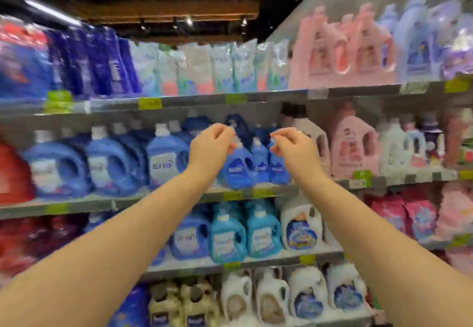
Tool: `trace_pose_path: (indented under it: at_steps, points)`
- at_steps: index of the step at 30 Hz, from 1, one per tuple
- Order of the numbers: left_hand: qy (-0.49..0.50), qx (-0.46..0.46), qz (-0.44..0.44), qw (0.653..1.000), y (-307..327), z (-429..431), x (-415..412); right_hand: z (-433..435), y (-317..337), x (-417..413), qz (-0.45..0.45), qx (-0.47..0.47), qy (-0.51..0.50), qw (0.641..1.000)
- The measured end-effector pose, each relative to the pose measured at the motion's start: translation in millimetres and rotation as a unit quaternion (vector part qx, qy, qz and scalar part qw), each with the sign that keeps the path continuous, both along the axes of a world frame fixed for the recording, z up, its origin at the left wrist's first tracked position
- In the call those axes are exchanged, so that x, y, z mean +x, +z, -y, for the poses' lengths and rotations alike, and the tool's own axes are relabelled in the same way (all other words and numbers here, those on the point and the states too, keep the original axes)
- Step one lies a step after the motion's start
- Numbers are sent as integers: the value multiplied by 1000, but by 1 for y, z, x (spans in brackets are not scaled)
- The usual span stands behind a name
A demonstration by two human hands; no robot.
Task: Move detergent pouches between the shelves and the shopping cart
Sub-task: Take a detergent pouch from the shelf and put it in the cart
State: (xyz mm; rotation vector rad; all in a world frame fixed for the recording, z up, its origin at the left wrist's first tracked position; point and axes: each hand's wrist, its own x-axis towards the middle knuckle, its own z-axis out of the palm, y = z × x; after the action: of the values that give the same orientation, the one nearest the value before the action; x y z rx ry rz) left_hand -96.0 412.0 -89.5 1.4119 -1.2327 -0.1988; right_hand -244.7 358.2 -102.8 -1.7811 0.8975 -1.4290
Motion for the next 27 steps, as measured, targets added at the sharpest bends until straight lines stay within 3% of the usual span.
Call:
trace_pose_path:
  at_steps: [6,14,22,27]
  points:
    - [64,-27,32,997,73,-7,158,18,64,147,45,-14,67,997]
    - [96,-35,21,995,101,68,279,108,109,253,-8,-35,106,994]
    - [152,-59,34,986,149,210,376,259,184,357,-122,-116,136,976]
    - [203,12,80,976,192,278,425,336,233,448,-195,-150,127,961]
